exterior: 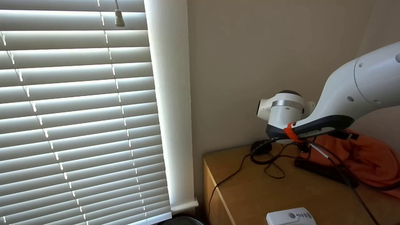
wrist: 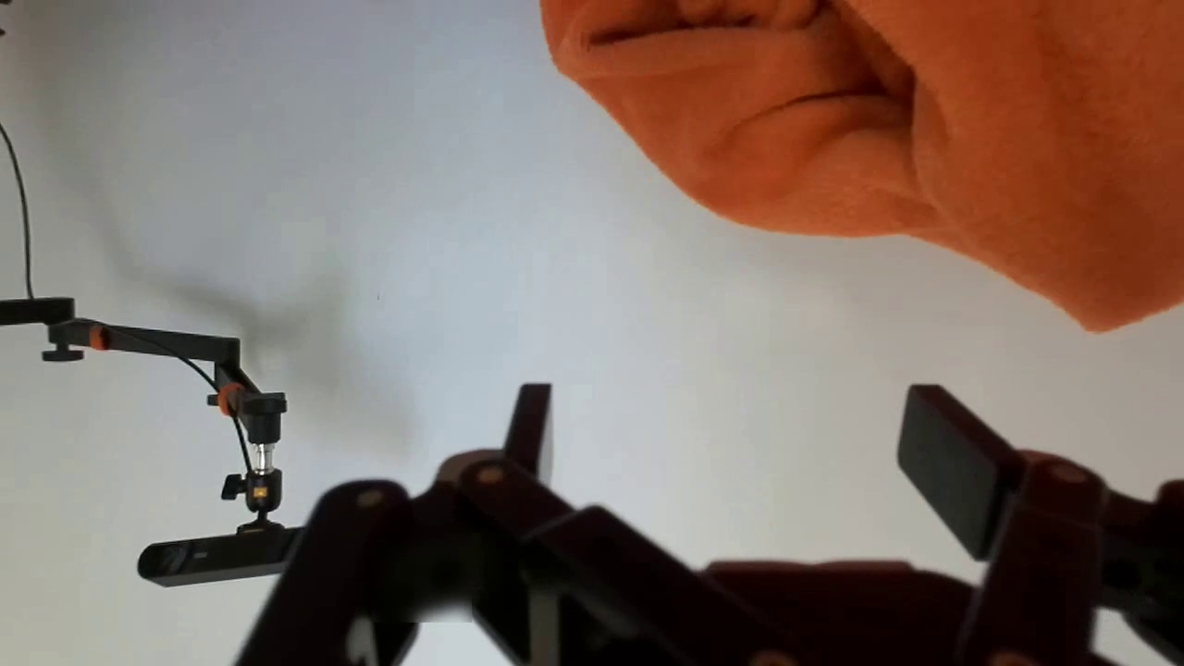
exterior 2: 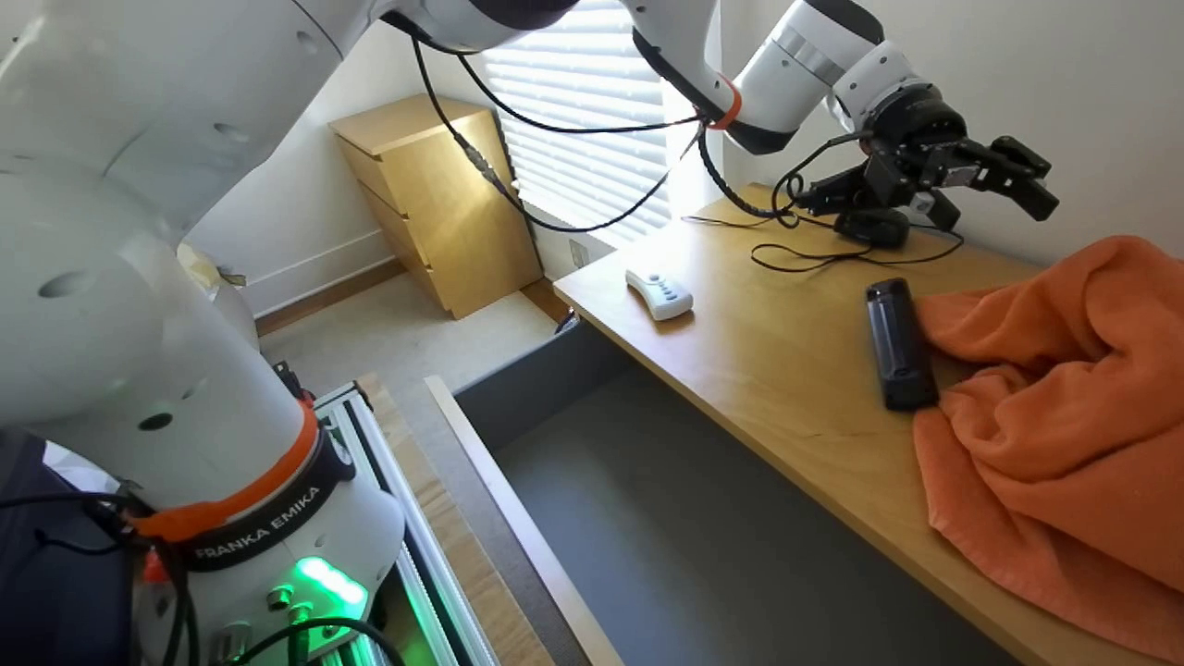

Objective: Place the black remote control upside down

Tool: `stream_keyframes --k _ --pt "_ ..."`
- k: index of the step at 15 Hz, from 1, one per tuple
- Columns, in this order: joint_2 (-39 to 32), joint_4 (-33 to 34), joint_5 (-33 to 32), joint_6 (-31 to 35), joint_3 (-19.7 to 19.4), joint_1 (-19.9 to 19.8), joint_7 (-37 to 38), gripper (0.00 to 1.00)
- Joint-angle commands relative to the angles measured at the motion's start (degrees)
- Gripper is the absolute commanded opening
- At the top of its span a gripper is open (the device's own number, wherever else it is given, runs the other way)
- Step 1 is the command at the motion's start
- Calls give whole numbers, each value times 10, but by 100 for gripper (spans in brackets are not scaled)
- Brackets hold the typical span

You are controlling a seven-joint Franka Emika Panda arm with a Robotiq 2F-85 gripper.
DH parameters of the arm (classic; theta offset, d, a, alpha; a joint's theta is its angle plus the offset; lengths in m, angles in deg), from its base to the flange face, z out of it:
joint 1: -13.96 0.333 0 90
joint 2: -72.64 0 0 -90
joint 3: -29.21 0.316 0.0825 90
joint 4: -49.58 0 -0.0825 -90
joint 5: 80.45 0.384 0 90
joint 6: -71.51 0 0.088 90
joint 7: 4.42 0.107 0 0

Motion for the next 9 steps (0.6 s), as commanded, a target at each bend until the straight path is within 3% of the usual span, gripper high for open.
stream_keyframes --k 1,9 --pt "2 13 34 17 19 -17 -9 100" --pt "84 -42 180 108 37 -56 -55 100"
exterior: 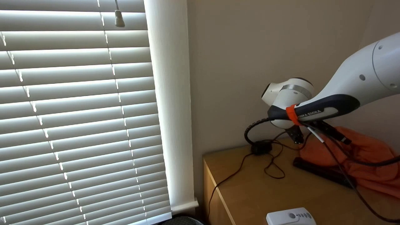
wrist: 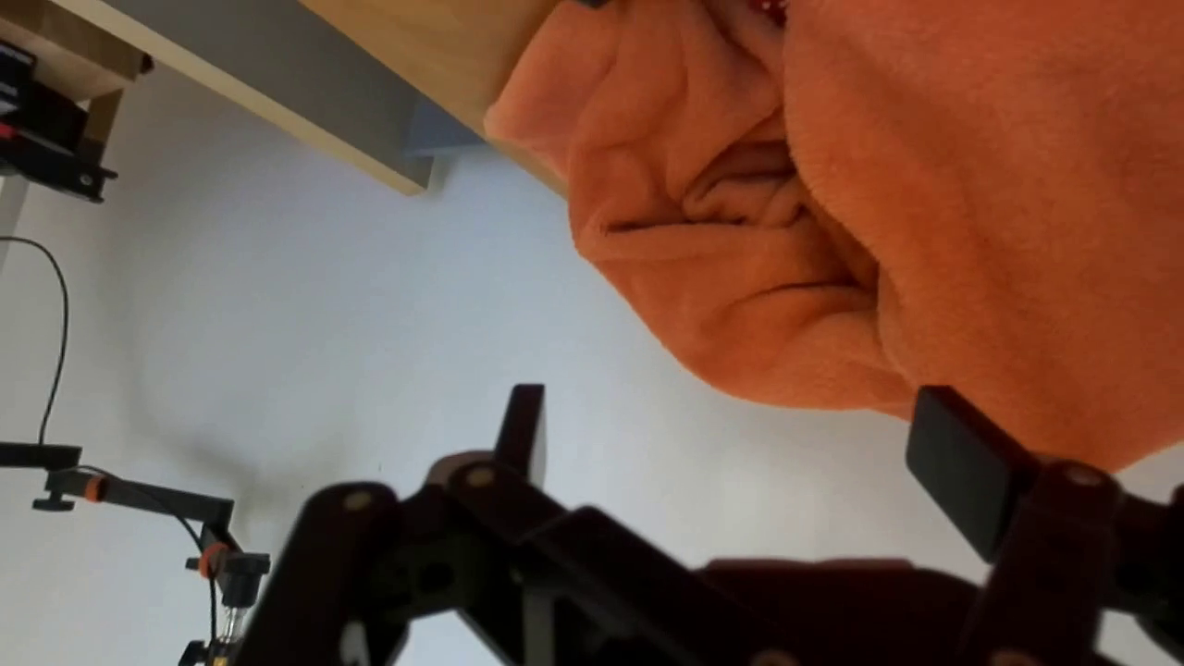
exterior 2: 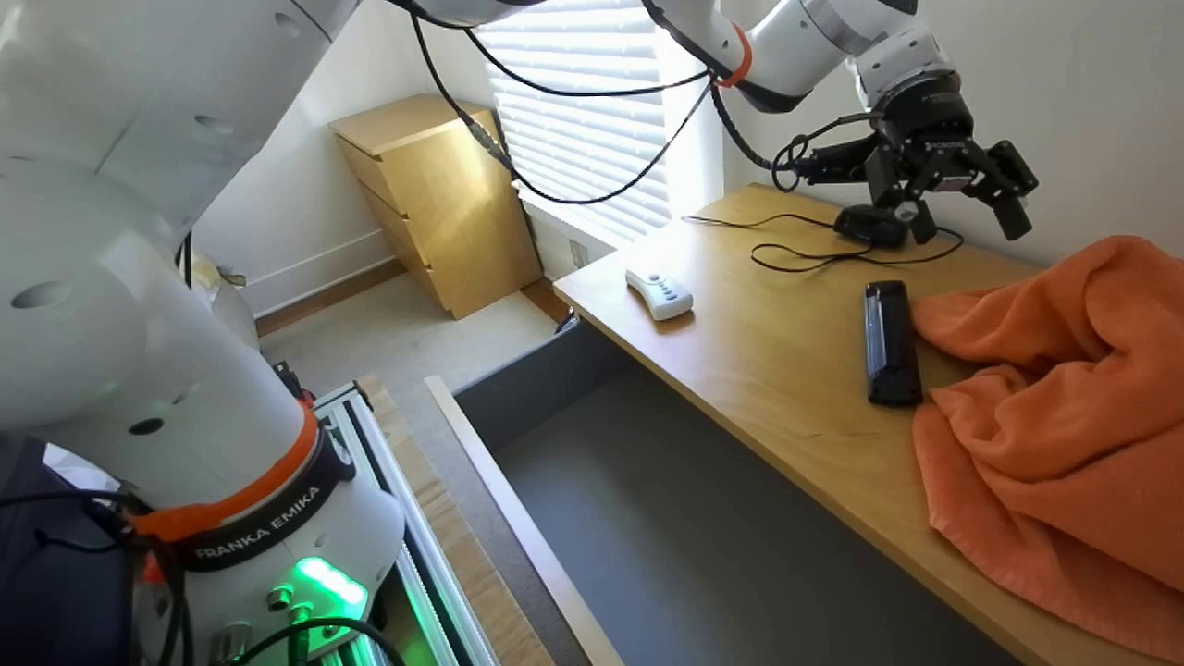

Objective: Place the black remote control upside down

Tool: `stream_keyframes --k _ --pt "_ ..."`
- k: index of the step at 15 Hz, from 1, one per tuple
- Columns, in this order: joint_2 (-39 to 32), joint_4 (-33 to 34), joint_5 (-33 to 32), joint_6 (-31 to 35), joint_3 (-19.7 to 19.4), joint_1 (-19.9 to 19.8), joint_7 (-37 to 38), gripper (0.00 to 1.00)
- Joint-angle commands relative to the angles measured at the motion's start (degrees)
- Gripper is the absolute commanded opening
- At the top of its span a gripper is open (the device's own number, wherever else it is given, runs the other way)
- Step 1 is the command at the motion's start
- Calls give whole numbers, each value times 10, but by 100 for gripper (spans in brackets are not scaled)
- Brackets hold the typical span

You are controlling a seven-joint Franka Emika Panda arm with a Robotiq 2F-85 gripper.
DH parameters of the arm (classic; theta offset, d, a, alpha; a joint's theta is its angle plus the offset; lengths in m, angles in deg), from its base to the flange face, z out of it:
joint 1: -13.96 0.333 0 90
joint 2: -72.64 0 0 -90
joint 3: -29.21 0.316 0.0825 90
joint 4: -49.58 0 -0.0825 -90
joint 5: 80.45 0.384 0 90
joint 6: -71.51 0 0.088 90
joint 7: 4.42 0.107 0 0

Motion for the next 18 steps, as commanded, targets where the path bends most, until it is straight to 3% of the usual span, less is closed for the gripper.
stream_keyframes --k 1,6,12,15,18 --pt "60 -57 74 61 12 -20 -11 100" --pt "119 -135 183 178 4 -28 -1 100" --pt "197 -282 296 381 2 -50 -21 100" --pt "234 -353 364 476 5 -68 -48 100" --pt "266 -408 438 521 11 -85 -108 100"
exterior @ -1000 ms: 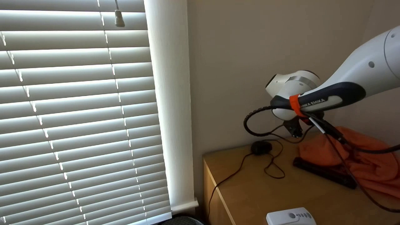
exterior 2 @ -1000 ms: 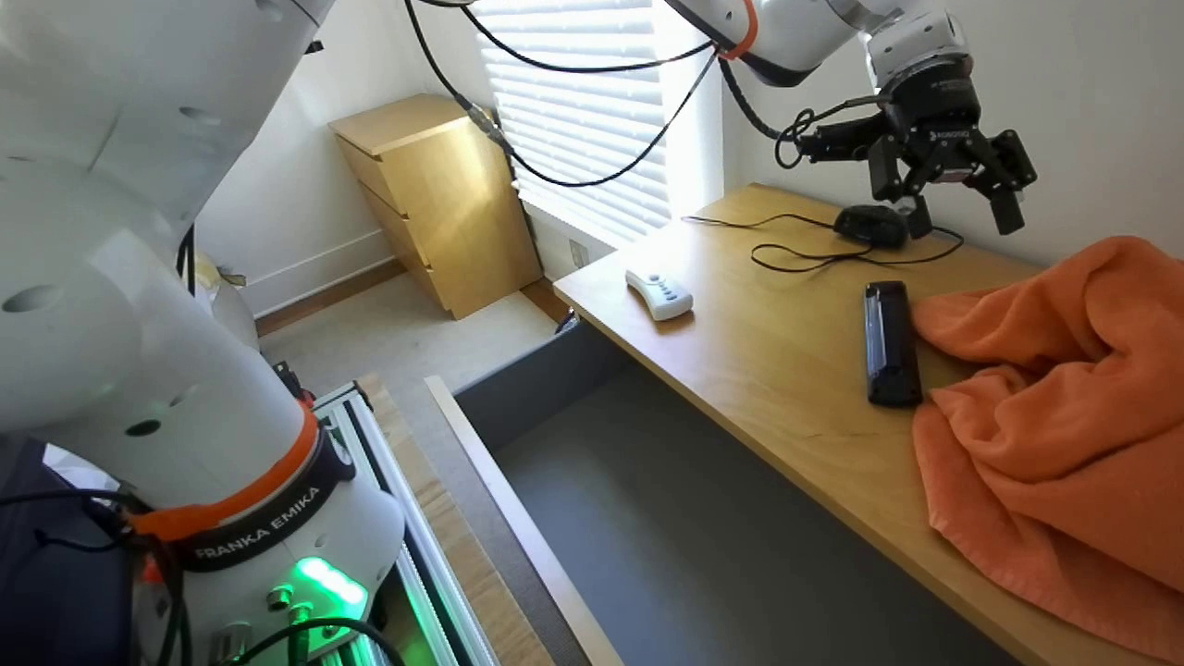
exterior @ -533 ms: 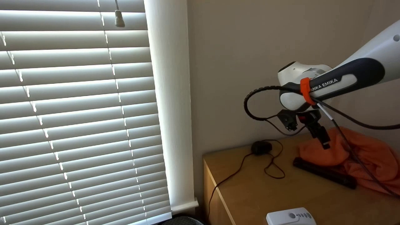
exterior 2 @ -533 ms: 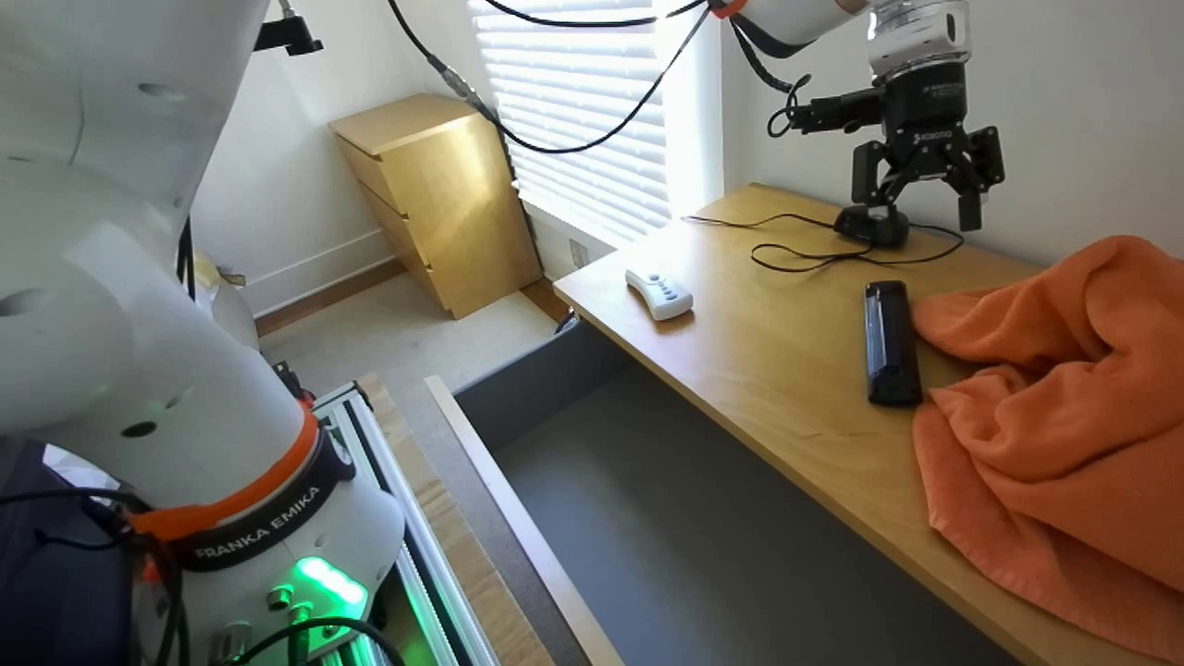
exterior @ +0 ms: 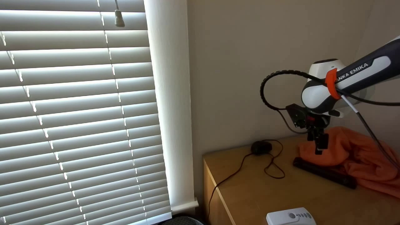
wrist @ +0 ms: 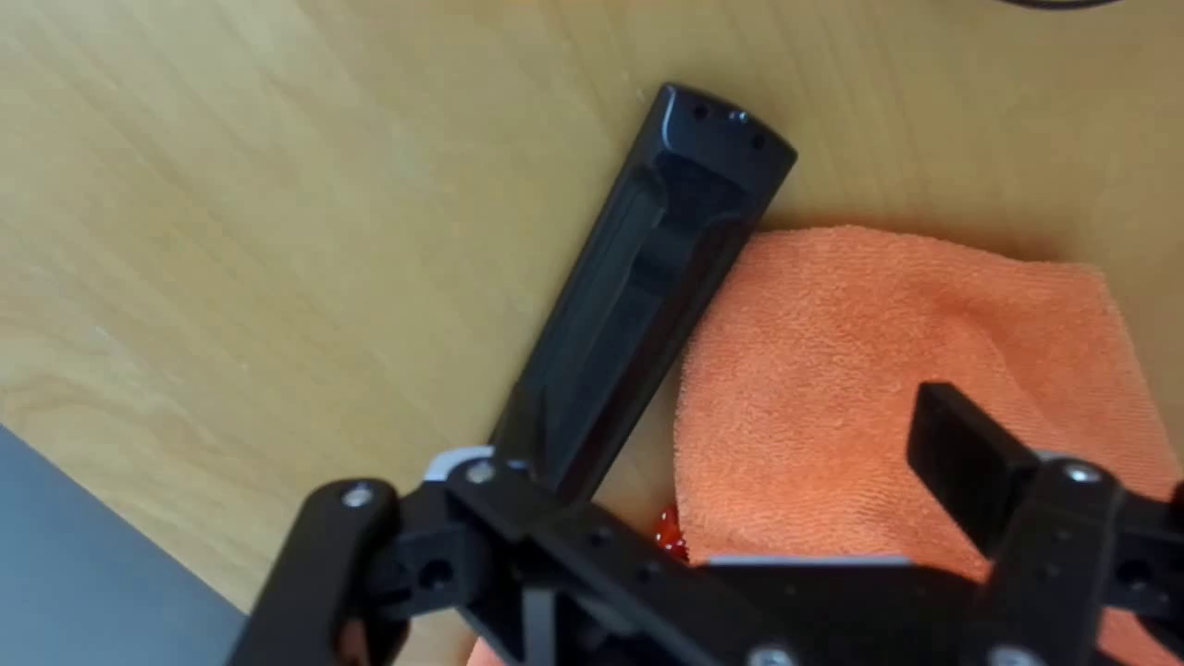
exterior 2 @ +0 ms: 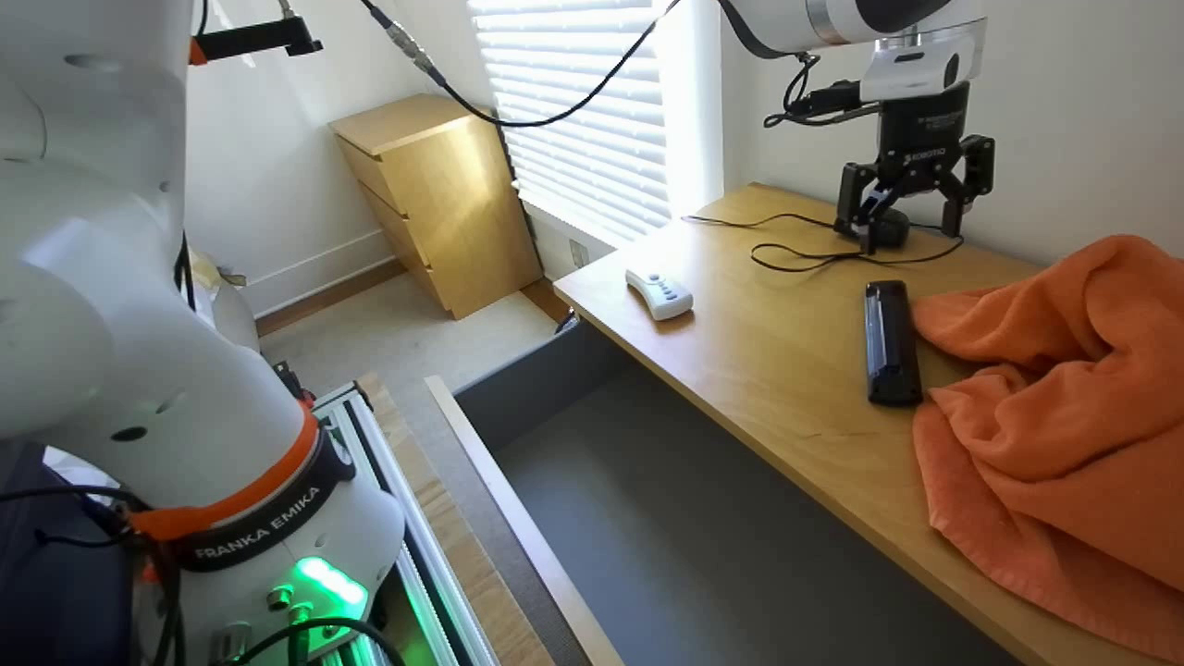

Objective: Place the black remote control upside down

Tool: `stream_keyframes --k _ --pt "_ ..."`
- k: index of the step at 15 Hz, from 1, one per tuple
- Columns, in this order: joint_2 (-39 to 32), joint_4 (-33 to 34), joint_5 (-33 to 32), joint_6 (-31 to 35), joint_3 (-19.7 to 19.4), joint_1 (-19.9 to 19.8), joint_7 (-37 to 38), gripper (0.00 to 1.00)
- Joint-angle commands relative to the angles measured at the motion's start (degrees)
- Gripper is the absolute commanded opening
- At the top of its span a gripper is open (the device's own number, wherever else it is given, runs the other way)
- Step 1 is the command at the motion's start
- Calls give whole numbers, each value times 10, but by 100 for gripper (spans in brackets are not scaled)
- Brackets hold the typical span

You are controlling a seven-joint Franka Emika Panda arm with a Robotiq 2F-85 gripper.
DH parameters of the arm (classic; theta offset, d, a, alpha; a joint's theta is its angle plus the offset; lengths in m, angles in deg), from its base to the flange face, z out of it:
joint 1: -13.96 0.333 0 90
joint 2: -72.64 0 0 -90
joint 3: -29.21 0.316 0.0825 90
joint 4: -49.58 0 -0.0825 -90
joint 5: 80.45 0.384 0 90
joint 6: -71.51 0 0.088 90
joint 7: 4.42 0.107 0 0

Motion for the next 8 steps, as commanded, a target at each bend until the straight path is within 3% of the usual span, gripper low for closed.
stream_keyframes --k 1,5,8 --pt "66 -100 88 46 14 -25 -81 100" --pt "107 -144 139 -9 3 -32 -172 100" --pt "133 -169 128 -45 -13 -29 -218 100"
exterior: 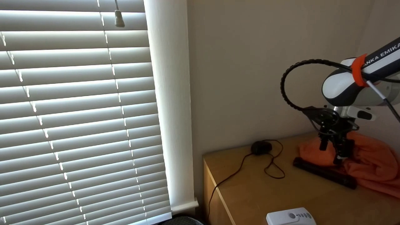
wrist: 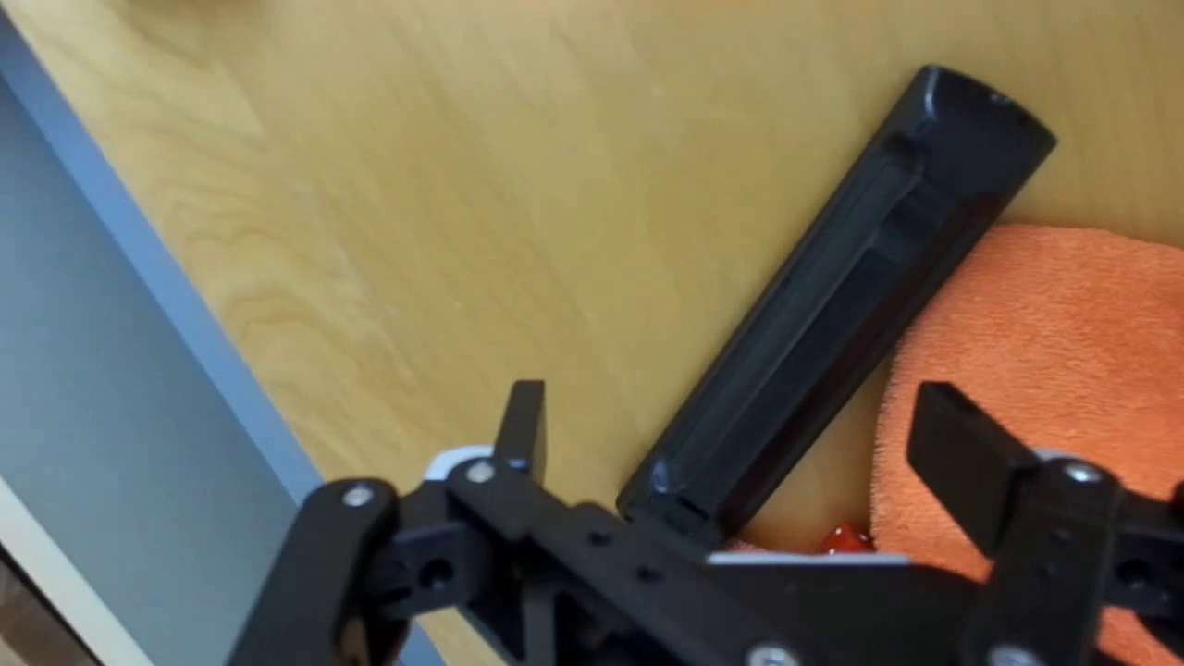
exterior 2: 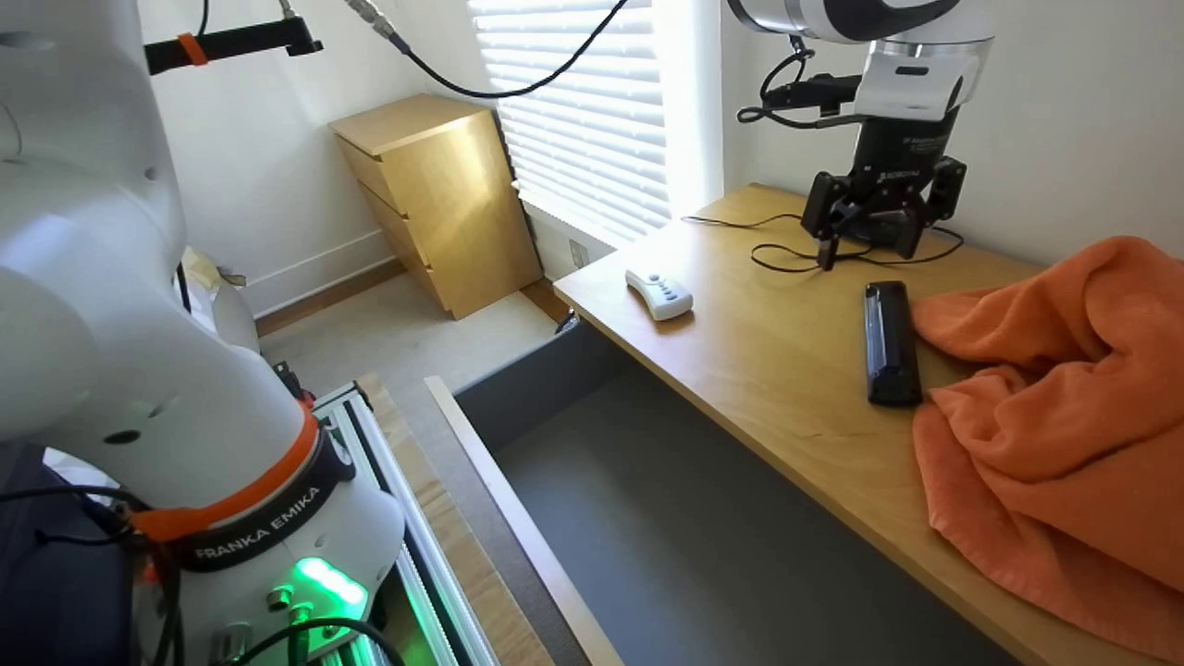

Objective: Place the black remote control upside down

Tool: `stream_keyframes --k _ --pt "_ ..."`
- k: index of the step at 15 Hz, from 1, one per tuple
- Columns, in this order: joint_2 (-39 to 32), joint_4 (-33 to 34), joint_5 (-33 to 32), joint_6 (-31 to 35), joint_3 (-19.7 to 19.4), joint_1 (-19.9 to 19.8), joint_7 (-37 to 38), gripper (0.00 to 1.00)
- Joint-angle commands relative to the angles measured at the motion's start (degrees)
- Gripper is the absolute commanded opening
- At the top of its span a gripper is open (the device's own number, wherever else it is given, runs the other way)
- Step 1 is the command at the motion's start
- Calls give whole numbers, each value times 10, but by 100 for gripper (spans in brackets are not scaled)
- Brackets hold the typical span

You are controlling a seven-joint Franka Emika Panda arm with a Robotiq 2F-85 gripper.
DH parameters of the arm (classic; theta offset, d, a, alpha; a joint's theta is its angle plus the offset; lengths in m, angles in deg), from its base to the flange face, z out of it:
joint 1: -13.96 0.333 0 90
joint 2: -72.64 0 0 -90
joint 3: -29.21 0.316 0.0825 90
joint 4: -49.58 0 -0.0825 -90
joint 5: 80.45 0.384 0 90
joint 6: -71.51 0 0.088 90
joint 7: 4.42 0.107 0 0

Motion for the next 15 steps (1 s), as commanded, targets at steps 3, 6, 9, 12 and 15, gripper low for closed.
stream_keyframes --k 3,6,9,12,15 --pt "62 -63 -12 -44 -24 6 -76 100" --pt "76 -79 -25 -49 -34 9 -92 100" --pt "87 -98 -51 -21 -40 9 -124 100" --pt "67 -73 -23 -27 -38 7 -137 100" --pt "70 -79 -20 -21 -38 6 -148 100"
